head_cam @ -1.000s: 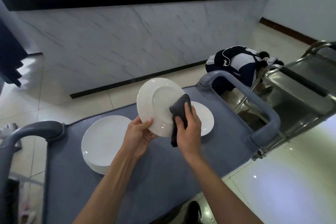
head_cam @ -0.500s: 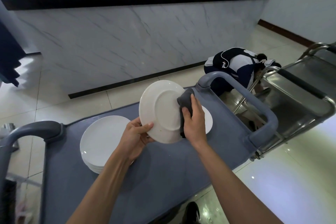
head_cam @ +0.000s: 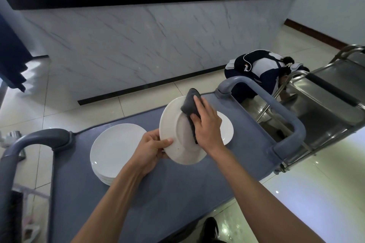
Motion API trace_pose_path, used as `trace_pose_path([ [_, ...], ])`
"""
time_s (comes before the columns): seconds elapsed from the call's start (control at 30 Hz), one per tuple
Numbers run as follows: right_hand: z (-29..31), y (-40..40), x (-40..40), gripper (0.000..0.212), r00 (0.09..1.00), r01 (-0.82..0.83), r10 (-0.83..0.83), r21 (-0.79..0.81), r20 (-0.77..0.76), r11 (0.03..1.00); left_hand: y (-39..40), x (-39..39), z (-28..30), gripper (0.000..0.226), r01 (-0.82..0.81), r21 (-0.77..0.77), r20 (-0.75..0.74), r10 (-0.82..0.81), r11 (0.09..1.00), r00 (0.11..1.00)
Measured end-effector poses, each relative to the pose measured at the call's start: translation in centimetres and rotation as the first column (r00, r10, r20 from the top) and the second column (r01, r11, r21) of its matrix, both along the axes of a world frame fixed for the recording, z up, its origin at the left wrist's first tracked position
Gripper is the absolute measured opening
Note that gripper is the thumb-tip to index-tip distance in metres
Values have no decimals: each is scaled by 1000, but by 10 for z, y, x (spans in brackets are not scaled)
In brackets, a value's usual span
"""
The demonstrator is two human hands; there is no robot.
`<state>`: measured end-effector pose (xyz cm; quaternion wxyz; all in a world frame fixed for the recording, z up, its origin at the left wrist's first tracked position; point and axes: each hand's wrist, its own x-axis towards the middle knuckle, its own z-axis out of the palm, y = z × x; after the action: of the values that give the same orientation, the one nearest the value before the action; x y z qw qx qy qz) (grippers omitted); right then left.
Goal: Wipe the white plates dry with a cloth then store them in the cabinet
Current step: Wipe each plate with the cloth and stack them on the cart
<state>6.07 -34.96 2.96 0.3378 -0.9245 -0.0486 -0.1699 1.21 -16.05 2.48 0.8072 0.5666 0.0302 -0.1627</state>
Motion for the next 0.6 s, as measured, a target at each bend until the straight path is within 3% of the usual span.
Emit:
trace_pose_path([
  [0.33, -10, 14, -15, 55, 989, -105, 115, -112, 88, 988, 0, 3, -2, 23, 18, 10, 10, -19, 1000, 1000],
  [0.6, -7, 28, -25, 54, 978, -186, 195, -121, 69, 975, -5, 4, -3, 22, 21, 30, 12, -21, 999, 1000],
])
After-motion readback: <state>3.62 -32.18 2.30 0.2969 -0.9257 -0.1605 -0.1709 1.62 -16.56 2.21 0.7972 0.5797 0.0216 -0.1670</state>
